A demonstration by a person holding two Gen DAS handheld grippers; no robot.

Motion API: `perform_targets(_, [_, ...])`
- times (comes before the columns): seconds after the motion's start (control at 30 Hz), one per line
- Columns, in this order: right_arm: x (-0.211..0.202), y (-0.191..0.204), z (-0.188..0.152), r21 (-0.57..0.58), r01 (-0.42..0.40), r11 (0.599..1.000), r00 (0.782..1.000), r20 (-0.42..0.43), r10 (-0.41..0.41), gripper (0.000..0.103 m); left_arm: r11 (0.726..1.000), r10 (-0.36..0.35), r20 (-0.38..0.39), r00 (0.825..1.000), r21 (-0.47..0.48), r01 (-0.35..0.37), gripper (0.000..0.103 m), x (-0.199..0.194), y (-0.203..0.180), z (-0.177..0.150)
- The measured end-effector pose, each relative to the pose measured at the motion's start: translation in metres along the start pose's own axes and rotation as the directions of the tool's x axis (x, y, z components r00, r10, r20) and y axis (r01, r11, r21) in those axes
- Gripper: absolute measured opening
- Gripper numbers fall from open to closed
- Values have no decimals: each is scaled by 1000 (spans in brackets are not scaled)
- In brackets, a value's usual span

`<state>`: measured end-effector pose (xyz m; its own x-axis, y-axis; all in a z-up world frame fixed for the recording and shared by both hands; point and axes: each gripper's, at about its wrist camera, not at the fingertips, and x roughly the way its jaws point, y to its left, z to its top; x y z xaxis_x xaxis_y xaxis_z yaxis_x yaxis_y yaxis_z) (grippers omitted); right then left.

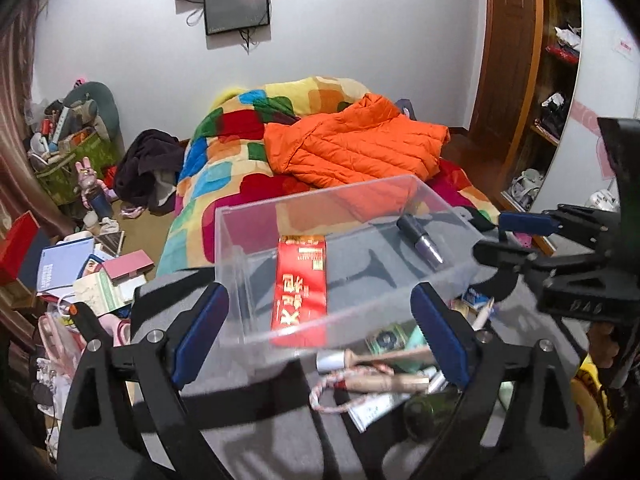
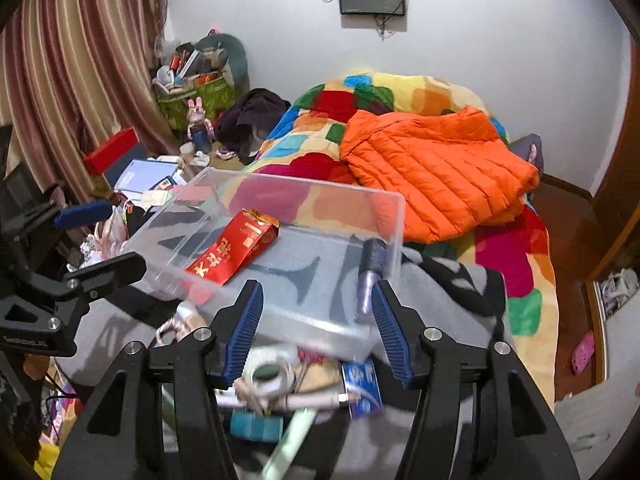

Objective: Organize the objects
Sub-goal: 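Grasp the green glass bottle with the left tool while the right tool grasps the white tube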

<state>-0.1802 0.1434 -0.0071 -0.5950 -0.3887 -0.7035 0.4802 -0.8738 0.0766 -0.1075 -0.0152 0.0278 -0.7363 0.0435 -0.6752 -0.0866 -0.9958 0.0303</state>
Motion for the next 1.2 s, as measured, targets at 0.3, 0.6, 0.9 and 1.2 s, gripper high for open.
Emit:
perform_targets(0.3, [-6,-6,-59,69,2,998,999,-45,2,53,998,-61,-47,997,-4,61,95,-1,-31,-50])
perform_targets(0.6, [3,-1,-105,112,-11,994,993,-118,24,53,989,-147,-100,984,-30,145,95,16,-54,-81])
perform_targets(0.9, [14,8,-120,81,12,997,991,-133,-1,42,978,-209,-111,972,-50,205,83,31,-63,-89])
perform_targets(1.2, [4,4,-125,81,23,996,994,-108,-15,14,976,-214,-72,974,-48,211,63,16,-62,-94])
